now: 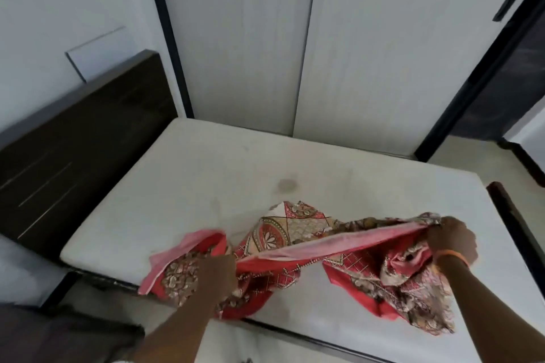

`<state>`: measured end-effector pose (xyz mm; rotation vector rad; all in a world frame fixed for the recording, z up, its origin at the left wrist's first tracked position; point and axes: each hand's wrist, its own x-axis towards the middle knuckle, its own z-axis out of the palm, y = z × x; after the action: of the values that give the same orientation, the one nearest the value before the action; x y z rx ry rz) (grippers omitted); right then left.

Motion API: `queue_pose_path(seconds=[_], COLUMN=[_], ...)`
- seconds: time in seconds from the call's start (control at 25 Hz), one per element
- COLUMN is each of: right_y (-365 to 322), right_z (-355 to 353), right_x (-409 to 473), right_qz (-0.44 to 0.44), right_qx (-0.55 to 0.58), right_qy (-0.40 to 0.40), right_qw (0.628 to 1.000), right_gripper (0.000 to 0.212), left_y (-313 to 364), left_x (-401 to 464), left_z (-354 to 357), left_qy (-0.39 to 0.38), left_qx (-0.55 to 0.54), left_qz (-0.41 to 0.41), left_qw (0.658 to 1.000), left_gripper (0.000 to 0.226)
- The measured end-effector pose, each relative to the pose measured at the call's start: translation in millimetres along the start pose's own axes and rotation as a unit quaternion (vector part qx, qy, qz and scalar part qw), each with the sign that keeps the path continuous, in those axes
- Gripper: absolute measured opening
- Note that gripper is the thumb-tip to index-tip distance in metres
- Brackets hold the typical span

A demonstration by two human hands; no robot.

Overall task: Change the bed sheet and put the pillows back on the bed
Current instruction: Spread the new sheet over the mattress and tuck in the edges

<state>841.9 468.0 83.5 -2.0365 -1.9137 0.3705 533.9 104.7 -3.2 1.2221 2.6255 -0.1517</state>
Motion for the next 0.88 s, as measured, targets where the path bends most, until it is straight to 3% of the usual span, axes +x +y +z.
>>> queue_pose_path(seconds=[0.16,0.32,0.44,0.56,0.72,0.88], right_y=[-12,-22,-26,-28,-16,30], right_z=[29,33,11,-30,-78,-82], right_x=[-18,-8,15,53,124,202], right_qz=[0.080,0.169,0.227,0.286,0.273,0.279], right_qx=[0.039,0.116,0.251,0.382,0.504,0.455], right_qy=[-0.084,-0.133,-0.141,-0.133,-0.063,-0.114], right_qw=[0.993,0.970,0.930,0.868,0.817,0.838], right_gripper=[0.033,0.038,0.034,0.014,0.024,0.030], left_y=[-3,-8,2,39,119,213], left_x=[-14,17,58,114,184,243], left_z=[23,-4,-47,-113,-177,-181], left_qy=[-0.029,0.076,0.099,0.096,0.084,0.044], left_qx=[-0.138,-0.290,-0.435,-0.496,-0.496,-0.461], left_qz=[-0.115,-0.186,-0.164,-0.116,-0.022,-0.027], left_qw=[0.983,0.936,0.880,0.855,0.864,0.886], left_gripper=[0.026,0.004,0.016,0.014,0.020,0.023])
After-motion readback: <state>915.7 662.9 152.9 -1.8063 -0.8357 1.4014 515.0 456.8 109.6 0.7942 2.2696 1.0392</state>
